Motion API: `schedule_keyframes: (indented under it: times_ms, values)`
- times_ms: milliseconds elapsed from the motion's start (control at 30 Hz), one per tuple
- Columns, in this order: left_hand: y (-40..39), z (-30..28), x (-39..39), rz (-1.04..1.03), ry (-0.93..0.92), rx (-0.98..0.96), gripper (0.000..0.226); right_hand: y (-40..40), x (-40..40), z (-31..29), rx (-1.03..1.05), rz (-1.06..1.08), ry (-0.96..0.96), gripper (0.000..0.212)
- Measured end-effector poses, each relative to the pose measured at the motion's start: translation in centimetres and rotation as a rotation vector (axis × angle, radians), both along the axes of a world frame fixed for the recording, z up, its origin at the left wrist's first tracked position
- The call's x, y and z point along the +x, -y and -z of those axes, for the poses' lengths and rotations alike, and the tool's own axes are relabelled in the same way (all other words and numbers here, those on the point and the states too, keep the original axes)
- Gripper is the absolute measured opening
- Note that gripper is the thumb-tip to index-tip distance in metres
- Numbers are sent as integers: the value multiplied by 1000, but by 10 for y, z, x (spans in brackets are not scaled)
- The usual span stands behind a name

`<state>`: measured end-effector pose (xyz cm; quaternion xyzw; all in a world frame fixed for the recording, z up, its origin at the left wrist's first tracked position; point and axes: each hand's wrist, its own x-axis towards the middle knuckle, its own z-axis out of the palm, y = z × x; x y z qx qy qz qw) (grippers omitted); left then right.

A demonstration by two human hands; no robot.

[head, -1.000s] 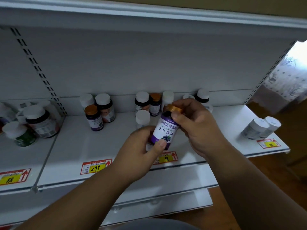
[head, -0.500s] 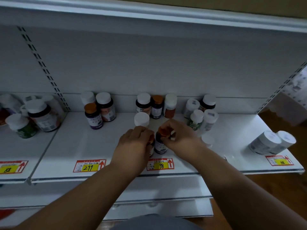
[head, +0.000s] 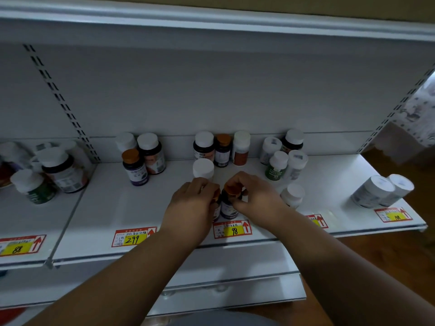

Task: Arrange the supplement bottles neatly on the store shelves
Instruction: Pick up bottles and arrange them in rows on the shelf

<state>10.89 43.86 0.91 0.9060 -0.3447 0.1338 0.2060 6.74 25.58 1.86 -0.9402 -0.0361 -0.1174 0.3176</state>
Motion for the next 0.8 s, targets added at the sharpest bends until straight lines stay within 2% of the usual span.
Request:
schedule_keyframes:
  times_ms: [267, 433, 700, 800]
  values:
    - [-3, -3, 1, 22, 1, 27, 22, -2, 0, -6, 16, 18, -78, 23]
    - [0, -15, -2, 17, 28, 21, 35, -5, -6, -10, 4, 86, 11, 27]
    - [50, -33, -5, 150, 46, -125, 35, 38, -18, -31, -6, 255, 198, 22]
    - [77, -37, -2, 186, 36, -158, 36, 75, -10, -44, -2, 315, 87, 16]
